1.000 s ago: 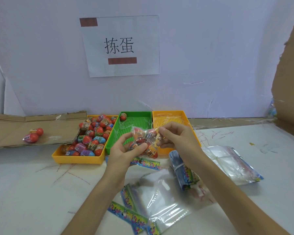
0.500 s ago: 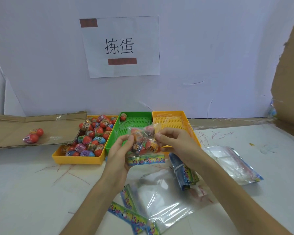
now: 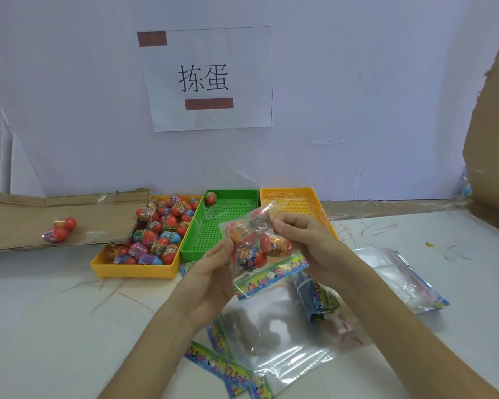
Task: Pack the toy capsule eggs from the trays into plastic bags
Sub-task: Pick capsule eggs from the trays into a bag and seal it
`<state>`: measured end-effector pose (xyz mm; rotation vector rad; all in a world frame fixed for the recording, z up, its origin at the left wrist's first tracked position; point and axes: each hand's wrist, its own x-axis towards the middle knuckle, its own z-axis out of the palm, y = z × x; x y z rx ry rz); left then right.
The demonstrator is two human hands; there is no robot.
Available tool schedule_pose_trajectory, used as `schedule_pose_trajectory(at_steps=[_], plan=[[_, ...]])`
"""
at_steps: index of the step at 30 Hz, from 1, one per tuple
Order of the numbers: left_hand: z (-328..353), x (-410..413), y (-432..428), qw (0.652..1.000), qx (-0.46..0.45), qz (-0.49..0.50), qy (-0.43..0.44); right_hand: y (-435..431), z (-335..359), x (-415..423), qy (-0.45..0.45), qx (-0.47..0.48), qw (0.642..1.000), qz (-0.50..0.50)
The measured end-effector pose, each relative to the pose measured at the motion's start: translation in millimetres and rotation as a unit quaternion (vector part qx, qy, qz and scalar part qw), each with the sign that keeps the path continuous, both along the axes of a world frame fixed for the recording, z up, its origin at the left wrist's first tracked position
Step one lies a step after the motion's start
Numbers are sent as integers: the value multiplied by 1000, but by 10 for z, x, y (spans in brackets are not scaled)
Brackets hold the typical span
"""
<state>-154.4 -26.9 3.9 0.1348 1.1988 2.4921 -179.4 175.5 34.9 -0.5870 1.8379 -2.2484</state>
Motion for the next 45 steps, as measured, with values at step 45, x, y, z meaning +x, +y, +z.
schedule_pose_trajectory(at_steps=[45], plan=[[-75,-166,133,978,-196,72,-7,2240,165,-853,-156,-302,827,-448]])
